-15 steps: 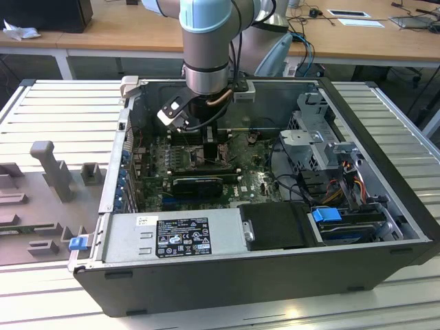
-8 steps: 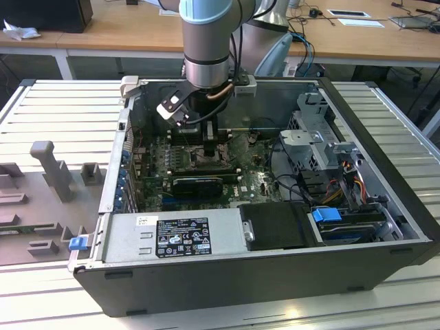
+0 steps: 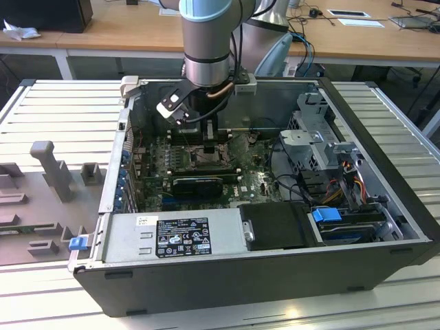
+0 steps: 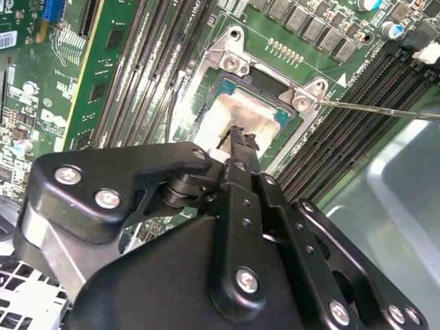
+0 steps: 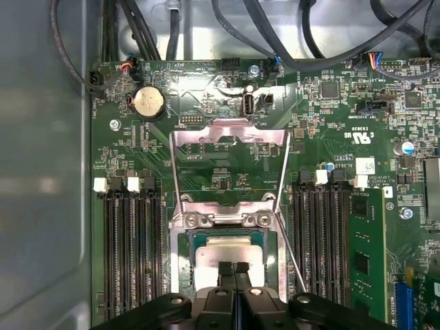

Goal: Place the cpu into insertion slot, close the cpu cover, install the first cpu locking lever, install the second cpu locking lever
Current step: 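Place the cpu into insertion slot, then close the cpu cover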

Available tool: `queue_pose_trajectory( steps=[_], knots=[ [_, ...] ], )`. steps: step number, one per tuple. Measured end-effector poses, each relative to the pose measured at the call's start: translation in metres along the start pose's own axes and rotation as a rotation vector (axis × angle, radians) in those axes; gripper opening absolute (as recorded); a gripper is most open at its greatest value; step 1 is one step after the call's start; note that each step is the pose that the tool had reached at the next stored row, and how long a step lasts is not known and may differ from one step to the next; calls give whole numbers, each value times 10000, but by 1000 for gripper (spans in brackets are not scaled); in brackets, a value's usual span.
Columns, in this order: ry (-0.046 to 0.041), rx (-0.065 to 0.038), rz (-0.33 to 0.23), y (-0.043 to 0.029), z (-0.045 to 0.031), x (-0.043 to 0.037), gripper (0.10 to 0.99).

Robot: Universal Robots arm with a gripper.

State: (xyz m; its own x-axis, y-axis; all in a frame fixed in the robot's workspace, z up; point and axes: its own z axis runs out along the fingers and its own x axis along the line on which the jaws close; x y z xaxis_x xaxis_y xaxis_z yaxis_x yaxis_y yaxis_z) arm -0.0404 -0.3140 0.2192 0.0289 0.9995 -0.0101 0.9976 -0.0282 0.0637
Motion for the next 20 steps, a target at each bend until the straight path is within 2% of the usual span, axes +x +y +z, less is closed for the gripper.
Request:
queue_pose_trajectory(
  steps=[8, 12, 18, 20],
  knots=[
    [2, 3, 0, 8, -38, 0, 106],
    [-15, 19, 5, 100, -30, 0, 106],
    [-17, 19, 8, 104, -38, 1, 106],
    [-17, 19, 8, 106, -67, 1, 106]
  ],
)
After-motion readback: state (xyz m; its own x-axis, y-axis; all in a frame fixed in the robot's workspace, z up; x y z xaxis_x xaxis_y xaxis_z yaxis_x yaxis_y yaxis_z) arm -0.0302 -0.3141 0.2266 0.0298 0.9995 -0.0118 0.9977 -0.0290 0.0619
